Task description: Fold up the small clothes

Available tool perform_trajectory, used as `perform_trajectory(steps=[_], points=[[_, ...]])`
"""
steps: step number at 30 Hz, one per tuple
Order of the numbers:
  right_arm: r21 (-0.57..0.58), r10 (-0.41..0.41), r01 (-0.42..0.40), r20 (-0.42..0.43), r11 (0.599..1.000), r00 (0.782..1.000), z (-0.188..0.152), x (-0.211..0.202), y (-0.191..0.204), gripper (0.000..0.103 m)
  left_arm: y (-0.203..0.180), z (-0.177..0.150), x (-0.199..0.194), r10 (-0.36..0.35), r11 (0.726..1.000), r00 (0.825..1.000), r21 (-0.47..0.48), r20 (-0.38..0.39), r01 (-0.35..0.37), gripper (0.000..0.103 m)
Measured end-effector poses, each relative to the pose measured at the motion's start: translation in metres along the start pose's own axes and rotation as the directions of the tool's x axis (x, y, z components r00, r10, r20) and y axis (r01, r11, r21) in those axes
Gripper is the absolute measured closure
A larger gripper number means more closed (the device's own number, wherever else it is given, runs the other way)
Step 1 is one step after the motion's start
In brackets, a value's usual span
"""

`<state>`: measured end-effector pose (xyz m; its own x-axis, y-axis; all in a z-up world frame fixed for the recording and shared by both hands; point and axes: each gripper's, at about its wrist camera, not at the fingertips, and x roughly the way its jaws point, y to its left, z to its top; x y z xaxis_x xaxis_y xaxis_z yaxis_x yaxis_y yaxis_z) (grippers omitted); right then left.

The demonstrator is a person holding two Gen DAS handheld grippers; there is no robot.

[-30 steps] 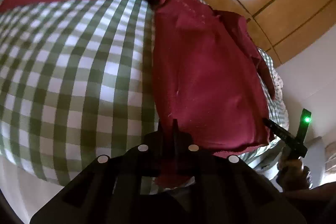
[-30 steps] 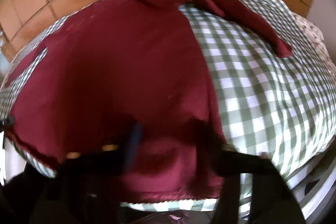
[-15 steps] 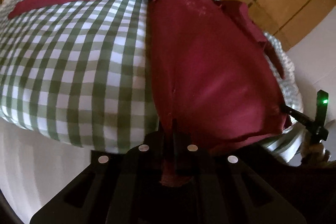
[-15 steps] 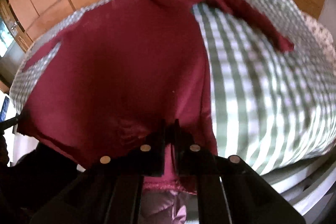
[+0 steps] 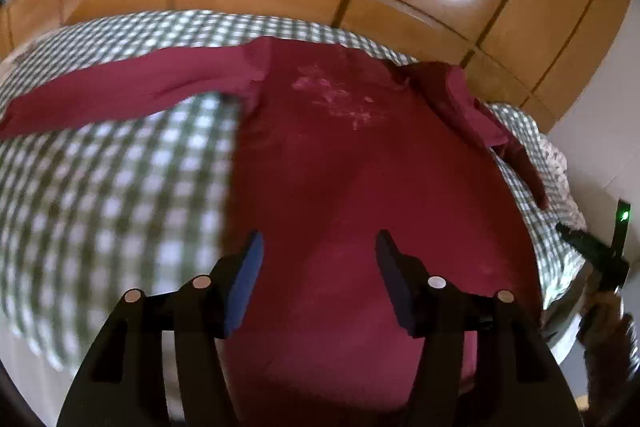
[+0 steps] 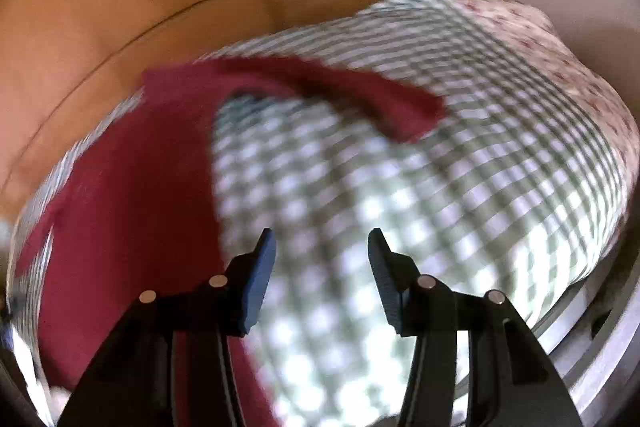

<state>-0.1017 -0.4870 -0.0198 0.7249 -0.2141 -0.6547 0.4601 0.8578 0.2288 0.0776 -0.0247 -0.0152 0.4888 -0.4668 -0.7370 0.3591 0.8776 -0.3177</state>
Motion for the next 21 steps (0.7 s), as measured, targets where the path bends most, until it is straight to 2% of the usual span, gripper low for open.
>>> perform_trajectory(steps=[1, 5, 8, 10, 11, 14, 17, 21], points=[[0.023, -0.058, 0.058, 0.031, 0.998, 0.998, 0.011, 0.010, -0.009, 0.054, -0.006, 0.003, 0.010, -0.009, 1.000, 1.000, 0.008, -0.012, 0.009, 0.045], [-0.057, -0.147, 0.149, 0.042, 0.987, 0.988, 0.037, 0.043, -0.011, 0.050, -0.020, 0.008, 0.046, 0.002, 1.000, 0.998, 0.021, -0.058, 0.000, 0.045], [-0.094, -0.207, 0.210, 0.045, 0.973, 0.977, 0.050, 0.071, -0.011, 0.052, -0.022, 0.009, 0.062, 0.056, 0.998, 0.997, 0.046, -0.053, -0.053, 0.045], [-0.088, -0.224, 0.225, 0.015, 0.970, 0.974, 0.059, 0.091, -0.018, 0.070, -0.021, 0.010, 0.069, 0.070, 0.996, 0.996, 0.054, -0.054, -0.068, 0.045], [-0.083, -0.225, 0.223, -0.011, 0.971, 0.974, 0.064, 0.098, -0.022, 0.089, -0.019, 0.010, 0.072, 0.084, 0.995, 0.995, 0.060, -0.053, -0.080, 0.045], [-0.080, -0.218, 0.218, 0.018, 0.973, 0.976, 0.071, 0.088, -0.030, 0.094, -0.015, 0.009, 0.078, 0.109, 0.991, 0.993, 0.082, -0.046, -0.105, 0.044], [-0.102, -0.209, 0.217, 0.087, 0.971, 0.974, 0.087, 0.059, -0.030, 0.095, -0.015, 0.007, 0.082, 0.097, 0.991, 0.995, 0.094, -0.036, -0.093, 0.036], [-0.119, -0.289, 0.311, 0.174, 0.943, 0.941, 0.118, 0.035, -0.036, 0.095, -0.023, 0.004, 0.089, 0.115, 0.984, 0.993, 0.139, -0.019, -0.112, 0.027]])
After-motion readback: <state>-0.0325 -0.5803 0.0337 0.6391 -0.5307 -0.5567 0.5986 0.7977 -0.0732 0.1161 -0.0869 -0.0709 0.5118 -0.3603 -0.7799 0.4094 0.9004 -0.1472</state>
